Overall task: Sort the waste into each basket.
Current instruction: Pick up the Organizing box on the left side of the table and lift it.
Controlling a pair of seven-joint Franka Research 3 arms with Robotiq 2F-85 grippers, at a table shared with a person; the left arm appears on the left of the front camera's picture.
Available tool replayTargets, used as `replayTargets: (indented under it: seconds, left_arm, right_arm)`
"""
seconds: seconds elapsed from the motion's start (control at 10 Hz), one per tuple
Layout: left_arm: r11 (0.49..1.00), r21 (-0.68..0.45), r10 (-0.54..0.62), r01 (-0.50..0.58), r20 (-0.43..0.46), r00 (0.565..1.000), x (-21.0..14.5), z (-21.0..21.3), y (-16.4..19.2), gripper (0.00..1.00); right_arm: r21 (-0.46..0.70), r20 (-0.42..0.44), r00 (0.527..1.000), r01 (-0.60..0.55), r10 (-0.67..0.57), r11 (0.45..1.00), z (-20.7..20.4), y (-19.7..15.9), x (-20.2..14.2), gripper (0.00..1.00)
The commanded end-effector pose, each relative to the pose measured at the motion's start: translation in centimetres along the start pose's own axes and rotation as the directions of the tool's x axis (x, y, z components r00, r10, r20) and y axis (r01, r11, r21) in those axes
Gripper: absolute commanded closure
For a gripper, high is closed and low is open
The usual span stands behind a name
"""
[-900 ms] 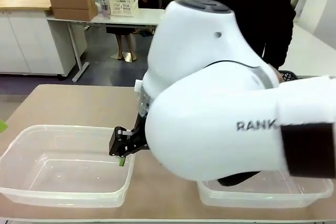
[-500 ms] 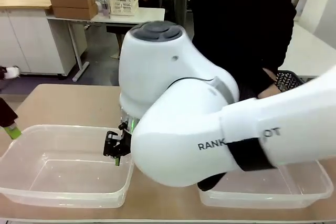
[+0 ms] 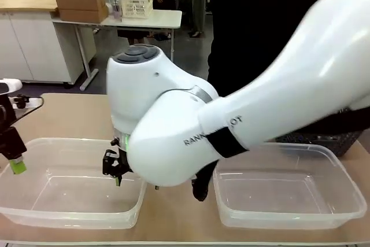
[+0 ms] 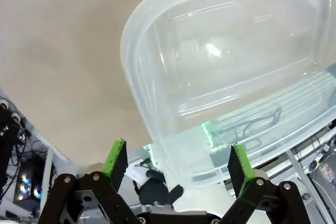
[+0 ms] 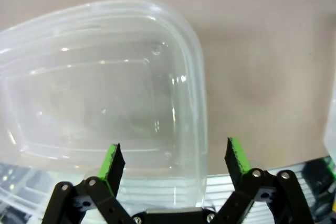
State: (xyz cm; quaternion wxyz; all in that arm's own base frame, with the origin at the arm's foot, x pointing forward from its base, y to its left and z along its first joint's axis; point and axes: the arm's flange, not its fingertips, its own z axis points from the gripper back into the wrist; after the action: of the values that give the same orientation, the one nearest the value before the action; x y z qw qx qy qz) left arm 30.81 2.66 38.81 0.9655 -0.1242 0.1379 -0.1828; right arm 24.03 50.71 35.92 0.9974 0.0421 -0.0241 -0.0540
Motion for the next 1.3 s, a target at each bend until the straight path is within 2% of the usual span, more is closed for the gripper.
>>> replayTargets:
  seconds: [0.0,0.2,0.4,0.5,0.6,0.7,0.8,0.9,1.0,1.1,1.2]
  left_arm:
    - [0.998,0.053,0.045,-0.044,-0.015,0.999,-5.4,-9.1,-1.9,0.00]
    - [0.998,0.046,0.047,-0.047,-0.008,0.999,-5.5,-10.6,-2.4,0.00]
    - [0.994,0.070,0.081,-0.084,0.037,0.996,-5.6,-12.0,-2.8,0.00]
    - [0.994,0.065,0.086,-0.089,0.053,0.995,-5.7,-12.2,-3.0,0.35]
    - [0.993,0.063,0.094,-0.097,0.058,0.994,-5.9,-12.2,-2.9,0.53]
    - [0.992,0.066,0.099,-0.103,0.070,0.993,-6.0,-12.0,-2.8,0.90]
    - [0.992,0.071,0.104,-0.109,0.072,0.992,-6.2,-12.0,-2.7,1.00]
    - [0.991,0.073,0.106,-0.111,0.070,0.992,-6.2,-11.9,-2.8,0.74]
    - [0.991,0.073,0.105,-0.110,0.070,0.992,-6.2,-11.8,-2.8,1.00]
    - [0.991,0.068,0.107,-0.112,0.074,0.991,-6.3,-11.8,-2.8,1.00]
    - [0.991,0.062,0.111,-0.116,0.082,0.990,-6.3,-11.7,-2.8,1.00]
  right_arm:
    - [-0.033,0.025,0.999,0.037,-0.036,0.999,0.3,1.6,-0.3,0.00]
    - [-0.041,0.032,0.999,0.044,-0.043,0.998,0.7,1.2,-0.3,0.00]
    - [-0.044,0.042,0.998,0.054,-0.052,0.998,1.3,0.8,-0.2,0.00]
    - [-0.064,0.031,0.999,0.026,-0.024,0.998,1.3,0.7,-0.3,0.27]
    - [-0.070,0.014,1.000,0.024,-0.023,0.997,1.3,0.7,-0.3,0.58]
    - [-0.070,0.013,1.000,0.024,-0.023,0.997,1.4,0.7,-0.3,0.86]
    - [-0.070,0.017,1.000,0.023,-0.022,0.997,1.5,0.9,-0.4,1.00]
    - [-0.076,0.021,1.000,0.025,-0.023,0.997,1.5,0.9,-0.3,1.00]
    - [-0.076,0.023,0.999,0.025,-0.023,0.997,1.5,1.0,-0.3,1.00]
    - [-0.077,0.026,0.999,0.026,-0.024,0.997,1.5,1.0,-0.3,0.95]
    - [-0.078,0.023,0.999,0.027,-0.025,0.997,1.5,1.0,-0.3,1.00]
